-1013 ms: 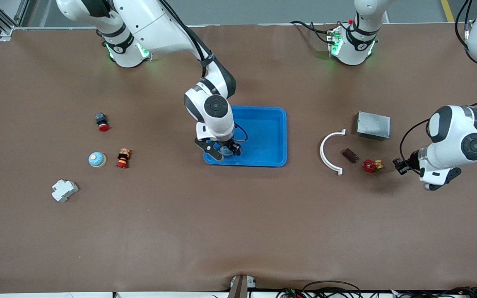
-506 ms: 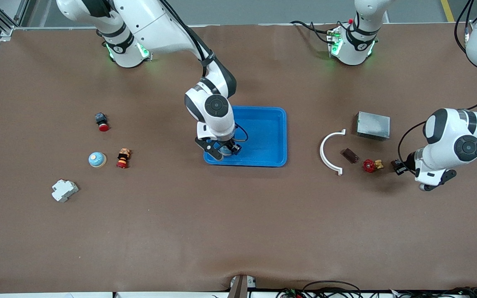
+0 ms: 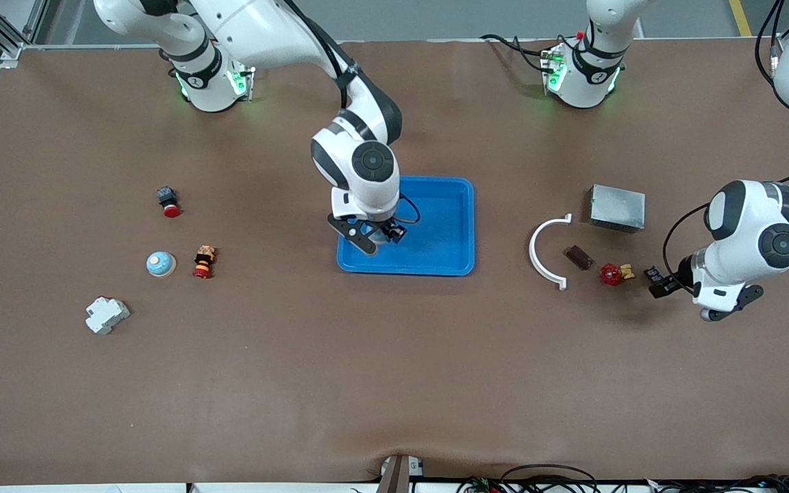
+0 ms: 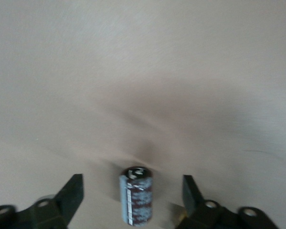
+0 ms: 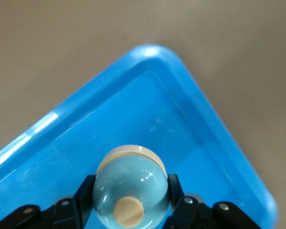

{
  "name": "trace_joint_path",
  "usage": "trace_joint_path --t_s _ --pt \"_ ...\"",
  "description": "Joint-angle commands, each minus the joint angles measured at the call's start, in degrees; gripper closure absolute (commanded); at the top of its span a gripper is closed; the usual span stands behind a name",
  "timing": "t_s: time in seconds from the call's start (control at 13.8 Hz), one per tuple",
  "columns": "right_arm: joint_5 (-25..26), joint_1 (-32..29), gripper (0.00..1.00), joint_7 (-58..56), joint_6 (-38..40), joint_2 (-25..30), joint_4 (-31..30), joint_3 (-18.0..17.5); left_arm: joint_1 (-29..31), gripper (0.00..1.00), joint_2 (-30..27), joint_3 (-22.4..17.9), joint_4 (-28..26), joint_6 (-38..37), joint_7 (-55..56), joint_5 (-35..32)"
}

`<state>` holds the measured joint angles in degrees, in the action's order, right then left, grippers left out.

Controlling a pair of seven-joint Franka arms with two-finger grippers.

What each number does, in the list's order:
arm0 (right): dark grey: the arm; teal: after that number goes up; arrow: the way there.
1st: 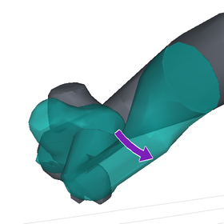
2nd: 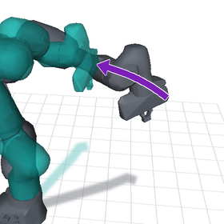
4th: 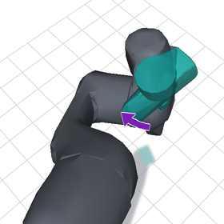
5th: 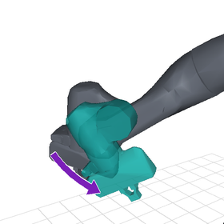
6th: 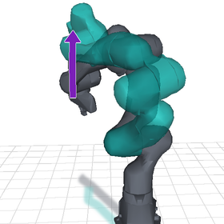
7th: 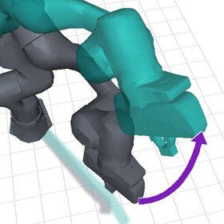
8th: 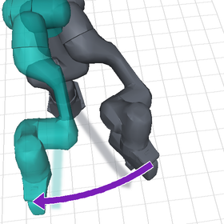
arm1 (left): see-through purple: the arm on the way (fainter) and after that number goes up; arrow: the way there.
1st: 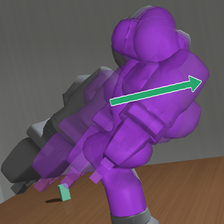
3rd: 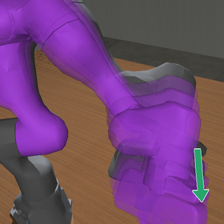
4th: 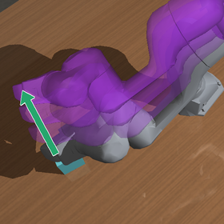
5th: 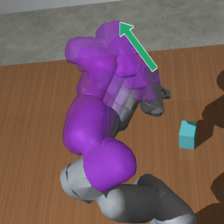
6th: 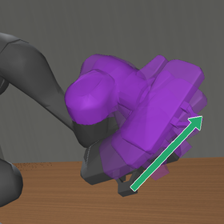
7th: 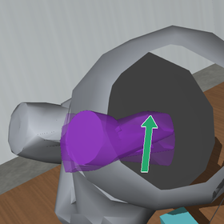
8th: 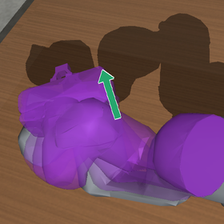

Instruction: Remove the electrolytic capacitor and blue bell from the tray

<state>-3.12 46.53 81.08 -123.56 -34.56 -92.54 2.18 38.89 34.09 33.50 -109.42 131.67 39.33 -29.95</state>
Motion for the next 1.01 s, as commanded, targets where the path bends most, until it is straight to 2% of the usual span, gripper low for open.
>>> trace_joint_path --t_s 0.0,0.29,0.58,0.8,0.94 --pt "-0.66 -4.5 1.0 -8.36 4.46 5.02 -1.76 -0.07 0.4 0.0 -2.89 3.83 2.09 -4.04 -0.3 0.95" --pt "-0.66 -15.04 1.0 -29.43 6.41 13.01 -8.51 0.19 0.05 0.0 -2.8 11.21 12.71 -16.94 -0.39 0.69" --pt "0.4 -25.5 1.0 -51.68 6.06 19.7 -16.08 0.54 0.31 0.0 -5.7 18.33 21.24 -28.11 -0.74 0.69" --pt "1.19 -31.22 1.0 -60.93 5.79 20.85 -17.76 0.54 0.4 0.0 -6.5 21.51 29.24 -34.26 -7.56 1.03" --pt "1.19 -34.39 1.0 -65.94 5.18 20.85 -17.85 0.54 0.49 0.0 -6.85 22.74 31.97 -37.53 -13.36 0.95"
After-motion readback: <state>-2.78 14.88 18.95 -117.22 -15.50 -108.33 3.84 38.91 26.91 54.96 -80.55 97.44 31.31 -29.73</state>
